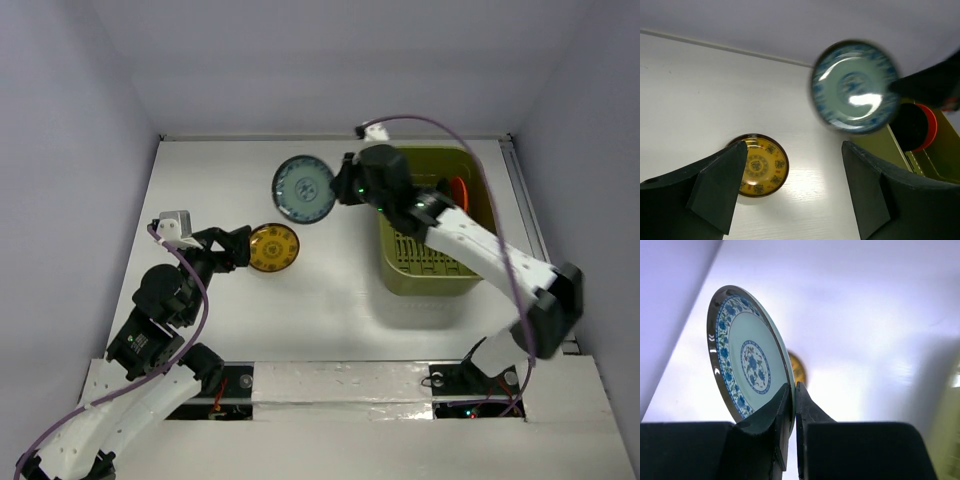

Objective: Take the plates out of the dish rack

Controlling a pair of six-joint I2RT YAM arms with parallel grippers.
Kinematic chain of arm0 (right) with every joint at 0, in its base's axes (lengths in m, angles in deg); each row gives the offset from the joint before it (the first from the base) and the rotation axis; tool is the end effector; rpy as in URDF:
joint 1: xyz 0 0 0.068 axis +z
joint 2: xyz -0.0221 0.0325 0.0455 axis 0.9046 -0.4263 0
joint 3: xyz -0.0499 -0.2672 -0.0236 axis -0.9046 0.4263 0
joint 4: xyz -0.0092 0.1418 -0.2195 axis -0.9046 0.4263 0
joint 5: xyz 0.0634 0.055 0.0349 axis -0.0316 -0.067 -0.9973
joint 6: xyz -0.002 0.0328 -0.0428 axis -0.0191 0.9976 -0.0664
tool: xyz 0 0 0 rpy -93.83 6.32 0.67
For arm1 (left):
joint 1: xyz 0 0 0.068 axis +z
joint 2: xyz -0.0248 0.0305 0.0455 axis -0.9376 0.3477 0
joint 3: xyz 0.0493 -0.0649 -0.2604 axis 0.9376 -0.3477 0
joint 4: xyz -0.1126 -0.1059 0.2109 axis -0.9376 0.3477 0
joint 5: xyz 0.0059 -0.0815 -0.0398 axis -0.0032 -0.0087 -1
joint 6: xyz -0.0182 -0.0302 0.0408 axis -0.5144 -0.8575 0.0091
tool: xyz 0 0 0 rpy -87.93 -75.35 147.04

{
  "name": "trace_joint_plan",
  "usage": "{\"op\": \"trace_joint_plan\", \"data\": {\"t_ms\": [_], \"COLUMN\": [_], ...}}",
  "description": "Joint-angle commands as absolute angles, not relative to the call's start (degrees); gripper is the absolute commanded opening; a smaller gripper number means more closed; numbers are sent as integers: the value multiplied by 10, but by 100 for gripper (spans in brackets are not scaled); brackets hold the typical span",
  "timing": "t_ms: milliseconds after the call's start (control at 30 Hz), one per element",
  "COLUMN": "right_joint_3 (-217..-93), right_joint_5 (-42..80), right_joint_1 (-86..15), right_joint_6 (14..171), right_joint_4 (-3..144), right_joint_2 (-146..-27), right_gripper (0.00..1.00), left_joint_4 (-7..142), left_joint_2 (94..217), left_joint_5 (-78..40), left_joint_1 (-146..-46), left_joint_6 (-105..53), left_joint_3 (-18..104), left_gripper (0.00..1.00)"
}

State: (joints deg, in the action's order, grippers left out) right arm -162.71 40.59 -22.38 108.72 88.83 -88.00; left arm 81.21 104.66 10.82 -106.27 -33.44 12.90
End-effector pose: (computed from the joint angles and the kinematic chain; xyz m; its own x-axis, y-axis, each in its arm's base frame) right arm 0.2531 0.2191 0.4033 -0.4028 0.1485 -0.9031 -0.3495 0.8870 0.3018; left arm 0.0885 -0.0496 0.3657 0.0005 -0.3760 -0.9266 0.2791 0.8899 -0.3609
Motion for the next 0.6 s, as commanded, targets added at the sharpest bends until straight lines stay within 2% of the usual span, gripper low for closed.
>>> {"op": "trace_joint_plan", "data": {"t_ms": [0, 300, 567], "right_joint_3": [-1613, -1643, -1633], "right_joint_5": [310, 249, 236], "right_joint_1": [-206, -182, -166], "right_joint_6": [1170, 1247, 1263], "right_joint_4": [769, 709, 709], "right_joint_2": [-970, -1137, -1196], "right_gripper": [0, 1, 8], "left_joint_4": [779, 779, 778], "left_joint_2": [1041, 1042, 1040], "left_joint_5": [116, 114, 109], "left_joint_1": [-1060, -1060, -1060], "left_joint_6": [-331, -329, -329], "left_joint_3": [123, 123, 123], "left_gripper": [75, 76, 76]}}
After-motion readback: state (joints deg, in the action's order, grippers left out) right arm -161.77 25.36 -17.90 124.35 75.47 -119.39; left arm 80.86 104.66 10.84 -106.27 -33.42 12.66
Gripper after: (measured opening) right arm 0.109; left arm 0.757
